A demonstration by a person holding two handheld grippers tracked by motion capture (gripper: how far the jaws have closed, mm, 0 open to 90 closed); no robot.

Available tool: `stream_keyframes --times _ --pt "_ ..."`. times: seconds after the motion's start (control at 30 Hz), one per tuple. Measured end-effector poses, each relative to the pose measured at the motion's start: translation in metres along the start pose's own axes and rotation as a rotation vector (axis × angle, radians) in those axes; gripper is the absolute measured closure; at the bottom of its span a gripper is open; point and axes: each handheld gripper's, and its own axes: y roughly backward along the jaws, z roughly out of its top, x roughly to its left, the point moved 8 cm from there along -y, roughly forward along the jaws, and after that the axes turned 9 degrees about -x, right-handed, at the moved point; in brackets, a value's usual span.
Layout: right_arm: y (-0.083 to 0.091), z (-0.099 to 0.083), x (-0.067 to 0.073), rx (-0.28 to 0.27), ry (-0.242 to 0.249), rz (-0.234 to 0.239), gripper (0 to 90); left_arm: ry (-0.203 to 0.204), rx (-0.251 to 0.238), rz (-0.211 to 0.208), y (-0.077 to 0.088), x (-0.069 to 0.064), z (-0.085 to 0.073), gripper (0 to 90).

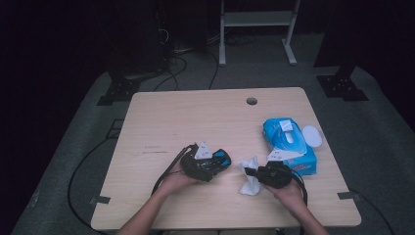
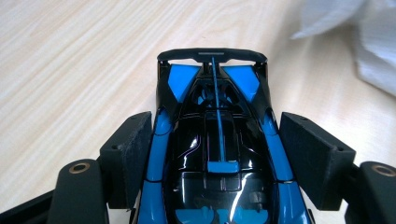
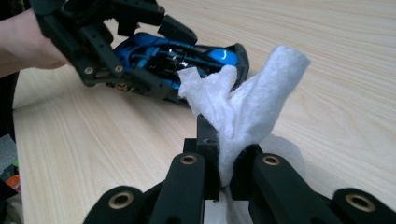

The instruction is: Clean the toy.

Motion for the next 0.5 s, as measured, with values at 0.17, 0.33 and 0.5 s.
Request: stream_keyframes --times 0.17,0.33,0.5 --pt "0.004 -0.001 -0.011 0.002 -0.004 -0.035 85.2 0.017 0.027 0.004 -0.012 0.011 -0.002 27.5" --pt "0.007 -0.007 -0.022 0.031 -0.006 -0.076 84.9 0.025 0.036 0.001 -0.018 0.015 -0.009 27.5" --pt "0.004 -0.014 -0.028 0.08 0.055 -0.121 78.5 0.066 0.024 -0.012 -0.018 0.017 -0.012 27.2"
